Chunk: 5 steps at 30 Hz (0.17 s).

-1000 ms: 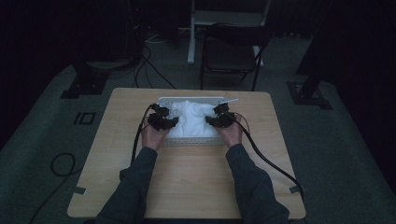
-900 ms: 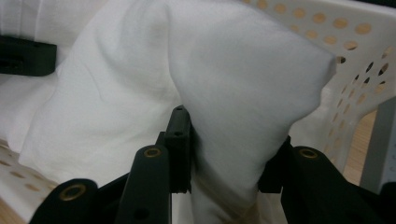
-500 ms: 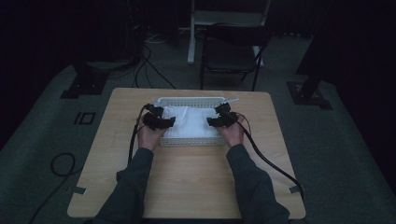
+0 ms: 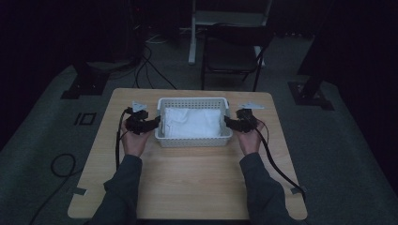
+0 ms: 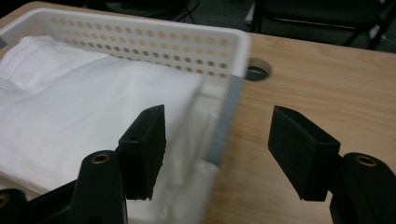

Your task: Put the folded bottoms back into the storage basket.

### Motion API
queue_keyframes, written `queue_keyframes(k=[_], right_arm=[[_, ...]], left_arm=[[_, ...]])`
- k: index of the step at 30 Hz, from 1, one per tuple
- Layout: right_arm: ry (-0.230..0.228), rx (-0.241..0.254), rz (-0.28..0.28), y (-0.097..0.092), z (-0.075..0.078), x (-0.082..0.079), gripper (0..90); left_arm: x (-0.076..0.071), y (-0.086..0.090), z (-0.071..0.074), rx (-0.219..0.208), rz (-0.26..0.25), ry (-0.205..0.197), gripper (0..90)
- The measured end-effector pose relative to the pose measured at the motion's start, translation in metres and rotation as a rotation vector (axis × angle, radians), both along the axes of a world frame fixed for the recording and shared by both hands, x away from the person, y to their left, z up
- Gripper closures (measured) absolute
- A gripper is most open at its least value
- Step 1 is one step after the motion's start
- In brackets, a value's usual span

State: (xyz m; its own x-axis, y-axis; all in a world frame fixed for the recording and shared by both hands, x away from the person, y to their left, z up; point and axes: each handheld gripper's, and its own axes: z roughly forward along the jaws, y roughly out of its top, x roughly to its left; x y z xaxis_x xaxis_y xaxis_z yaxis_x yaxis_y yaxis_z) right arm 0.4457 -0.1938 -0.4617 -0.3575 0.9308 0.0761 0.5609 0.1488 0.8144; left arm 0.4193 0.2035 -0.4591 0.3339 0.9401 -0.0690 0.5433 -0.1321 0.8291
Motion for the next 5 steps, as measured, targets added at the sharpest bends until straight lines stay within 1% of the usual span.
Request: queue_keyframes(k=[1,4,5], right_arm=[[0.001,0.007,-0.012,-0.005,-0.001,-0.002,36.6],[0.003,0.019,-0.051,-0.020,-0.004,-0.004,36.6],[0.007,0.020,-0.067,-0.026,-0.005,-0.003,36.5]], left_arm=[[-0.003,0.003,-0.001,-0.007,0.007,-0.005,39.6],[-0.007,0.009,-0.002,0.008,0.028,-0.007,39.2],[-0.007,0.009,-0.002,0.008,0.028,-0.007,39.1]])
